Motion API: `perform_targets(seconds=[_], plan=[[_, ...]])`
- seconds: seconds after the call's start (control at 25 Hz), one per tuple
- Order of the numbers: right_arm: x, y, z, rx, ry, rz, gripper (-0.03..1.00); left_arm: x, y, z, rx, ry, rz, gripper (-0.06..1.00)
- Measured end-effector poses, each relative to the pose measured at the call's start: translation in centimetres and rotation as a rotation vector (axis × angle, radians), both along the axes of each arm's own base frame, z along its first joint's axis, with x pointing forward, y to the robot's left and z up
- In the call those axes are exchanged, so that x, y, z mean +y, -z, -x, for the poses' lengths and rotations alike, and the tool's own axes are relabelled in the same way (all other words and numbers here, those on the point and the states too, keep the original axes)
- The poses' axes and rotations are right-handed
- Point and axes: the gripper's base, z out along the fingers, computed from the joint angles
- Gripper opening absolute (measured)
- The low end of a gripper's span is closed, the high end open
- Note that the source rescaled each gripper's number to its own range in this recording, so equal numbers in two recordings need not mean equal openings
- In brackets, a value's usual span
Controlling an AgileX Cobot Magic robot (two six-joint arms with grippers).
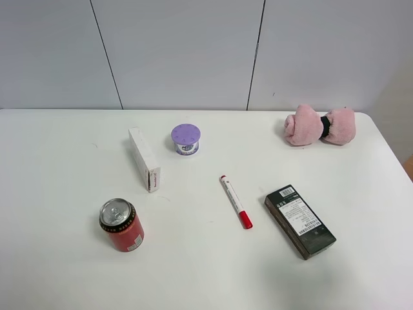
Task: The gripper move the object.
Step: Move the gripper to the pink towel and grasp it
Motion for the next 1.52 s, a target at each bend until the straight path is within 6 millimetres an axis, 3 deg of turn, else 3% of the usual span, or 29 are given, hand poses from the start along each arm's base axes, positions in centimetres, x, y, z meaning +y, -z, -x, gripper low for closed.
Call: perform_targets(seconds=[0.24,0.52,0.64,0.92,1.08,1.32,1.52], plan=[[0.0,0.0,-0.1,0.005,0.002,-0.004,1.00,0.0,0.0,0.0,0.000,0.000,0.000,1.00],[-0.3,0.2,-2.9,0.195,0.028,-0.036,1.00,0.0,0.0,0.0,0.000,0.000,0.000,1.00],[-0.5,0.0,-5.0,0.275,0.035,-0.046,1.00,0.0,0.0,0.0,0.000,0.000,0.000,1.00],[-1.2,-5.3,-11.2,0.069,0.041,0.006,1.00,0.0,0.0,0.0,0.000,0.000,0.000,1.00],[-1.9,-6.8,-16.0,0.093,0.097,-0.019,1.00,0.0,0.0,0.0,0.000,0.000,0.000,1.00],[-2.8,-5.3,-23.4,0.224,0.179,-0.095,1.00,0.0,0.0,0.0,0.000,0.000,0.000,1.00],[-2.7,-4.8,-25.1,0.195,0.201,-0.164,1.00,0.0,0.0,0.0,0.000,0.000,0.000,1.00]])
